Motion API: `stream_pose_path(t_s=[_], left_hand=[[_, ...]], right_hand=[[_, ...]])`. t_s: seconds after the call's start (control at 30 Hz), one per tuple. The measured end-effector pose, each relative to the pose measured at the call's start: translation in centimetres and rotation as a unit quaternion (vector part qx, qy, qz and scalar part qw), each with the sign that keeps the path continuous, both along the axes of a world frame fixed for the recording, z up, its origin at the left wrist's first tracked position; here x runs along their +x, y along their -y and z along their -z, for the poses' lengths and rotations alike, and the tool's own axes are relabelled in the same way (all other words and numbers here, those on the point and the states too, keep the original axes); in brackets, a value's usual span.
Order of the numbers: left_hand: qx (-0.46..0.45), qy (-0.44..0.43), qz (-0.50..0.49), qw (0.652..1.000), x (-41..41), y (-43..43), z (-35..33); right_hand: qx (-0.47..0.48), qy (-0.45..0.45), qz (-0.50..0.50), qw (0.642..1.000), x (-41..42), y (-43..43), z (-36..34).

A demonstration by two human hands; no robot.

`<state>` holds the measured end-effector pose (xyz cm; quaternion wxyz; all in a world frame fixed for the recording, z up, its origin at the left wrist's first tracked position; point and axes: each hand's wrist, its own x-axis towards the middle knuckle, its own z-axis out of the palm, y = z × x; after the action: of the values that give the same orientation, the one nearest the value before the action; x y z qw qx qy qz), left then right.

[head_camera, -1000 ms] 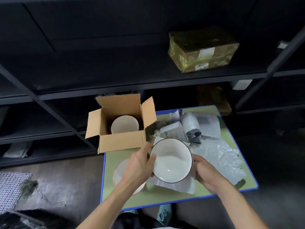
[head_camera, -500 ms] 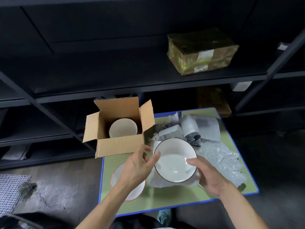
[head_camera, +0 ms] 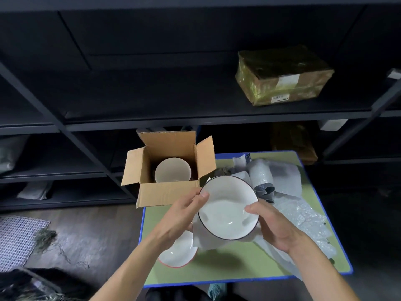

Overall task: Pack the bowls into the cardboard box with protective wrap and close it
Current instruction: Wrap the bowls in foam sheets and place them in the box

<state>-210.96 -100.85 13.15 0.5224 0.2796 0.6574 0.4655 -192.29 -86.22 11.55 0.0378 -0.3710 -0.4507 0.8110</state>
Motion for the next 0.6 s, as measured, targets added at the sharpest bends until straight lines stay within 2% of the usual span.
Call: stream_pose_path(t_s=[0.2, 0.33, 0.6], left_hand=[[0.01, -0.019, -0.072, 0.997, -1.8, 0.9, 0.0], [0.006, -0.052, -0.093, 0.994, -4.1, 1.1, 0.1], [-0.003, -0.145, -0.117, 0.983, -10.3, 0.8, -0.9]], right_hand=[[0.117, 0.049, -0.012, 0.992, -3.7, 0.6, -1.9], [0.234, 0.085, -0.041, 0.968, -6.2, 0.8, -2.4], [0.351, 0.138, -0.091, 0.922, -12.5, 0.7, -3.4]])
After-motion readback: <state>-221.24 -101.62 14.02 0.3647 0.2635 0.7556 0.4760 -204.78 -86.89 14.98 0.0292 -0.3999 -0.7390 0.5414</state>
